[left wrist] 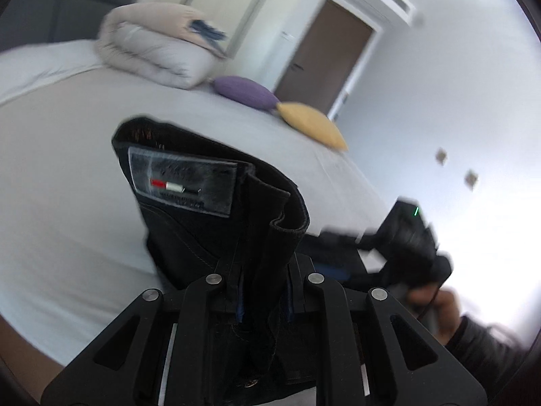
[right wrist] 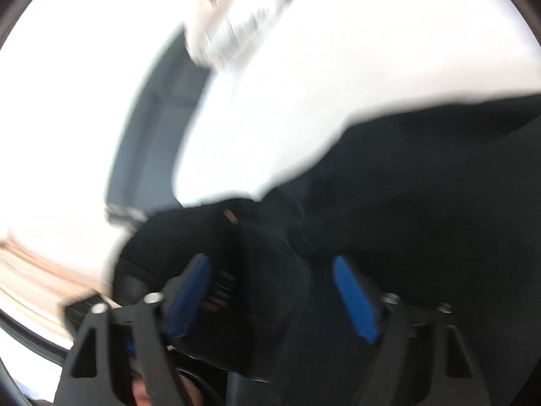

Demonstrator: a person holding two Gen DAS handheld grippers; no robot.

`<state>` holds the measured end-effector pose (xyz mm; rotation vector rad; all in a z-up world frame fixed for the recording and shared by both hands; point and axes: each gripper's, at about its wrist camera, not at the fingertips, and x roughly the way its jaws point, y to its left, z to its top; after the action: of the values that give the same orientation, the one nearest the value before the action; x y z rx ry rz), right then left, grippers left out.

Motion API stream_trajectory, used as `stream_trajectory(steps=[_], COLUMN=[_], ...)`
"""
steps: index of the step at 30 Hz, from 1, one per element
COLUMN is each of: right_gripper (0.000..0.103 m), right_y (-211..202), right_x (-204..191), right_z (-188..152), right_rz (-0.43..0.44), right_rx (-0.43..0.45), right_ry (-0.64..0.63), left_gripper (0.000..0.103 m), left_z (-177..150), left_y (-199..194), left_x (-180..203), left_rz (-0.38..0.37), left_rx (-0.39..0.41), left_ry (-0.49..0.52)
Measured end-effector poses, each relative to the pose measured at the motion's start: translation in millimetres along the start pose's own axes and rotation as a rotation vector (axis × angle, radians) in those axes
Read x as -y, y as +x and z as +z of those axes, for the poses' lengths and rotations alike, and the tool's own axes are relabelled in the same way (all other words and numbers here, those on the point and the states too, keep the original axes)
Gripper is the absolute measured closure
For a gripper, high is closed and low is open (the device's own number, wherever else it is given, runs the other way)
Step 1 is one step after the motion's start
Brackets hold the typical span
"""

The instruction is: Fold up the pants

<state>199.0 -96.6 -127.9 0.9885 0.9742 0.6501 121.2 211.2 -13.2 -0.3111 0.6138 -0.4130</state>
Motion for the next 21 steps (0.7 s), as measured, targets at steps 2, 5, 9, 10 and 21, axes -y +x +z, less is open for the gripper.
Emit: stream_trajectory(steps=[2, 5, 9, 10, 21], right_gripper=[0.019, 0.019, 0.019, 0.019, 0.055], right_y=[-21.6, -45.1, -57.9, -58.3, -47.8], right_x=[13.5, 30.7, 48.7, 51.4, 58.9], right_z=[2.4, -2.1, -12.2, -13.0, 2.1], right_rz=[0.036, 0.031, 0.014, 0.009, -0.141], right_rx=[0.005, 0.028, 0.029, 0.025, -0.104], right_ry=[0.049, 0.075, 0.098, 0.097, 0.035], left_gripper=[0.088, 0.088, 0.088, 0.088, 0.088], left_z=[-8.6, -33.4, -72.3, -80.9, -122.6], left_y=[32.0, 70.9, 104.1, 108.4, 124.7], left_x=[41.2, 84.3, 126.5, 137.1, 190.4], left_rz=[0.004, 0.040, 0.079, 0.092, 0.178], left_rx=[-0.075, -0.166, -0.258, -0.269, -0.283], left_ry=[0.111, 0.252, 0.411, 0.460, 0.699])
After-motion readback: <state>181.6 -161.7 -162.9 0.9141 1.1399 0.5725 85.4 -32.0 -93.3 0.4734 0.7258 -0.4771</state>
